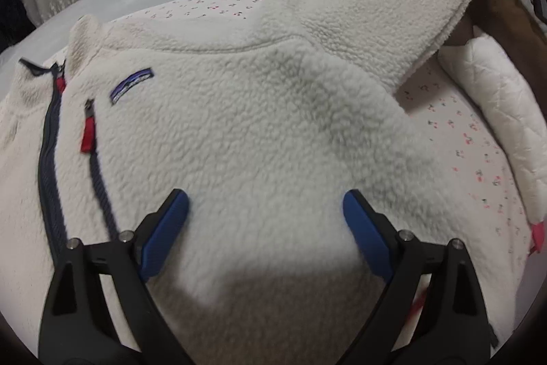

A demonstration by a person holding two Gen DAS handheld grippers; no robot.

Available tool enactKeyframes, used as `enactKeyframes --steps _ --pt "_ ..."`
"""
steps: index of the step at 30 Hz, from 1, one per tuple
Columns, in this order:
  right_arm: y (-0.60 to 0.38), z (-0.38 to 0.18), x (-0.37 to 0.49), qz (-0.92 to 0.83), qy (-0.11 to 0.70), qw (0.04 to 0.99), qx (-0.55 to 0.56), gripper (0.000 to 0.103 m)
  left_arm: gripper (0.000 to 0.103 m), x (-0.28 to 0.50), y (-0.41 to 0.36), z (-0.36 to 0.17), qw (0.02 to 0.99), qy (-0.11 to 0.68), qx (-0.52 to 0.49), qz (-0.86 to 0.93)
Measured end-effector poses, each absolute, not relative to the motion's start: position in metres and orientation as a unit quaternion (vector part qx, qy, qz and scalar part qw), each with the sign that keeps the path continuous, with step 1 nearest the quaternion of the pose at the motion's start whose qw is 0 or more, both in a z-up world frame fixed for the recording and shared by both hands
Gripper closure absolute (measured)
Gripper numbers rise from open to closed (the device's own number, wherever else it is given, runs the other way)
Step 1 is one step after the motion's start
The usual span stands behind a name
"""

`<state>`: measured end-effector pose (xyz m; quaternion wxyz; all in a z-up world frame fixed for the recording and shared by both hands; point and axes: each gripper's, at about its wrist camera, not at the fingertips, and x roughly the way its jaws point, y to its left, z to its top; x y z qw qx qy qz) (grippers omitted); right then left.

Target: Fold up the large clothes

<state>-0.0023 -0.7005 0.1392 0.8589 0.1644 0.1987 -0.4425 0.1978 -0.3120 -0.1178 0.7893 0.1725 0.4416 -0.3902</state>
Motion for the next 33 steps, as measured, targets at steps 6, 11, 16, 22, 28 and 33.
enactKeyframes --steps 6,11,16,22,28,33 --pt "-0.636 0.194 0.028 -0.389 0.179 0.898 0.102 0.094 0.011 0.213 -0.26 -0.091 0.802 0.447 0.142 -0.369" --pt "-0.573 0.238 0.071 -0.312 0.159 0.933 0.081 0.093 0.011 0.251 -0.217 -0.067 0.819 0.457 0.08 -0.337" --pt "-0.49 0.252 0.135 -0.218 0.167 0.961 0.043 0.093 0.011 0.276 -0.169 -0.043 0.84 0.448 0.025 -0.304" --pt "-0.405 0.222 0.212 -0.13 0.203 0.97 0.022 0.092 0.011 0.288 -0.11 -0.036 0.857 0.439 0.012 -0.271" --pt "-0.333 0.155 0.291 -0.065 0.256 0.964 0.034 0.092 0.011 0.296 -0.059 -0.047 0.865 0.445 0.01 -0.232" --pt "-0.279 0.09 0.343 -0.034 0.294 0.954 0.052 0.091 0.011 0.297 -0.007 -0.052 0.871 0.45 -0.002 -0.196"
